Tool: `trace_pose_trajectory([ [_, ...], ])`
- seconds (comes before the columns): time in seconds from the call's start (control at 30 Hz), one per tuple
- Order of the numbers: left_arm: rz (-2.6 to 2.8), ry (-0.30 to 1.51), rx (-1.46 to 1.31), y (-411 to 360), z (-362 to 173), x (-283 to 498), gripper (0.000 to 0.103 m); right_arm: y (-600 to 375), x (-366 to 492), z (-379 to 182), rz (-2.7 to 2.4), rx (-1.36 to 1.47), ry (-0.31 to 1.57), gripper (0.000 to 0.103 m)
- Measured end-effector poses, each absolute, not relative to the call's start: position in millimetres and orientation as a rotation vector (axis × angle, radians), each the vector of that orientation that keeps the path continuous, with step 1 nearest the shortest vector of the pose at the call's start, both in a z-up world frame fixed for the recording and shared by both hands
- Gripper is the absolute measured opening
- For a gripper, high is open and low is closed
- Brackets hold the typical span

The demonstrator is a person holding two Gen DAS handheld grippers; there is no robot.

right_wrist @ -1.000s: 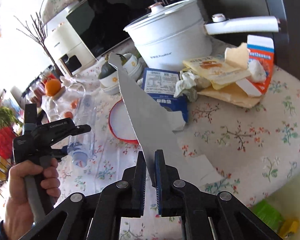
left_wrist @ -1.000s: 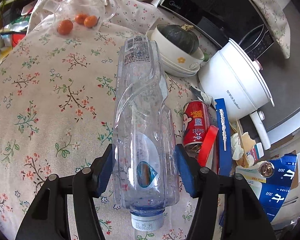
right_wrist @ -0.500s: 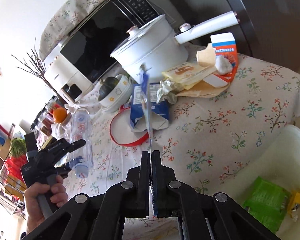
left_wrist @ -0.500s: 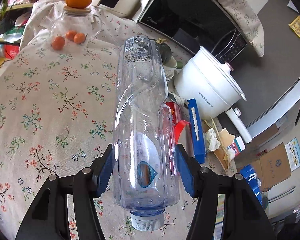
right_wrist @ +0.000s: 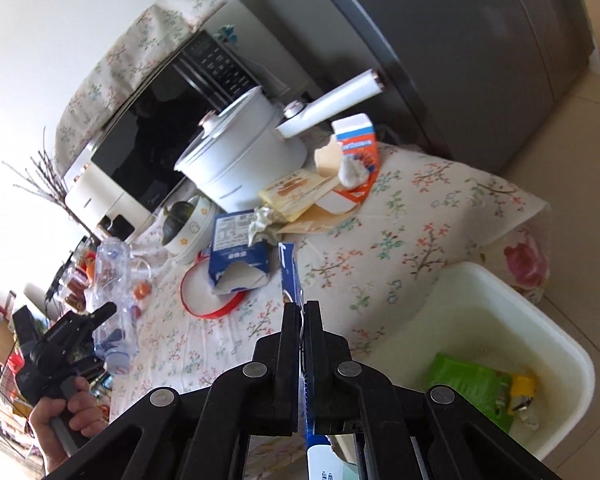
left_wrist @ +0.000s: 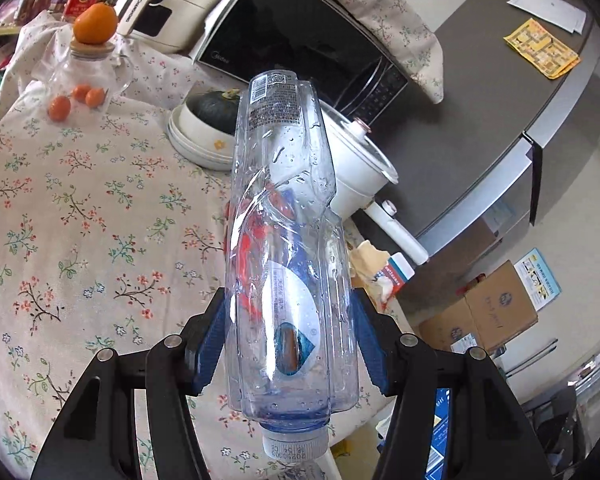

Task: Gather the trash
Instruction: 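Grasp the white paper scrap with the right tool while the left tool lifts the bottle, then drop the paper into the bin with the right tool while the left tool drops the bottle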

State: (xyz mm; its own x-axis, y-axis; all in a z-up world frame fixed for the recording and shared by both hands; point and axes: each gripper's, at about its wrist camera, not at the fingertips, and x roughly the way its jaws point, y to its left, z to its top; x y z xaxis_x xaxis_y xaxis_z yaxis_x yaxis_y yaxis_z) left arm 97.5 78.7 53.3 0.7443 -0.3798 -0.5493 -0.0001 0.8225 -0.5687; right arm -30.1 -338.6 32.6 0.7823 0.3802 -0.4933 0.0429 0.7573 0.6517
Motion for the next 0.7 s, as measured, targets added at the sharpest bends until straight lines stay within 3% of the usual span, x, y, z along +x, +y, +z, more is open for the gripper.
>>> trace_pose_trajectory([
  [0.53,-0.542,0.832,-0.38,-62.8,39.7,47.1,0.062,-374.1,-35.8,-5.1,-0.007,0.689,0.764,0.001],
  [0.7,-0.577,0.87,-0.316,-88.0,25.3,40.2,0.062,-378.9,-31.4,-24.0,0.006,0.755,0.797,0.007],
])
